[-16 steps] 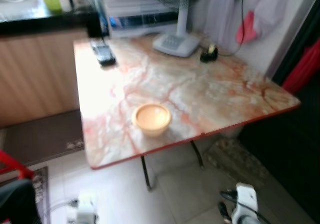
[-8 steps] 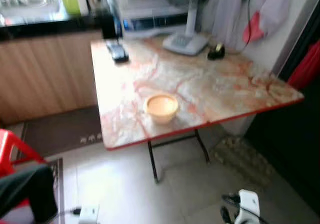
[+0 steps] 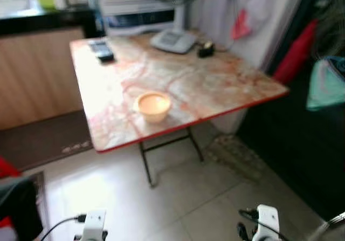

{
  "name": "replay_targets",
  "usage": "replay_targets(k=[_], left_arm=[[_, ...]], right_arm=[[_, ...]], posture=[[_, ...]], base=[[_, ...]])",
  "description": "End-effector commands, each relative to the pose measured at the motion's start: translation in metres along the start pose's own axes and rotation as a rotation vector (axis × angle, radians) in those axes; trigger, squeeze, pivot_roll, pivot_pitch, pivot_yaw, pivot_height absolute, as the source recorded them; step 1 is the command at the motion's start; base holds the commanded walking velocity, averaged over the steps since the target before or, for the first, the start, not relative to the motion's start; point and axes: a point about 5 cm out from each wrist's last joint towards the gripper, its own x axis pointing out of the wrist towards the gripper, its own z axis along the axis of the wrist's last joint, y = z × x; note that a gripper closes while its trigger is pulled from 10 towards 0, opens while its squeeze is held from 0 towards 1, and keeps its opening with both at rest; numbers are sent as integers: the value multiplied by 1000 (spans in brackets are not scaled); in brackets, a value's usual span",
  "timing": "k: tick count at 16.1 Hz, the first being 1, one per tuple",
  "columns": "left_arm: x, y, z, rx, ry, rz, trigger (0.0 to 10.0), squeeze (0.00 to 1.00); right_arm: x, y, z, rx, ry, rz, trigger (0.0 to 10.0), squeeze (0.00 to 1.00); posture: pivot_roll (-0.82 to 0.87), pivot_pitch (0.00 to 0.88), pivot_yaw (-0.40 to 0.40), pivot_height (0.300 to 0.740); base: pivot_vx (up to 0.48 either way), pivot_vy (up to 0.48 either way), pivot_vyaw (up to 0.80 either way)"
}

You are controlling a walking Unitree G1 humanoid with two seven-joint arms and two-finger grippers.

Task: Restocking fridge

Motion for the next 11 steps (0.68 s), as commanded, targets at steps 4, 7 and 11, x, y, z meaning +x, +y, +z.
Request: replay_targets(k=[4, 7, 11], left_arm=[[0, -1, -2, -16, 12, -6, 10000, 0], [0, -1, -1, -30, 11, -11, 10000, 0], [0, -2, -1, -35, 10, -16, 10000, 0]], right_arm=[[1, -1, 7, -1, -9, -1, 10000, 0], [1, 0, 7, -7, -5, 5, 10000, 0], [1, -1, 5, -23, 17, 8, 10000, 0]], posture=[[112, 0, -93, 740], [114, 0, -94, 740], [114, 0, -91, 740]], base=[[0, 0, -800], [0, 0, -800], [0, 0, -800]])
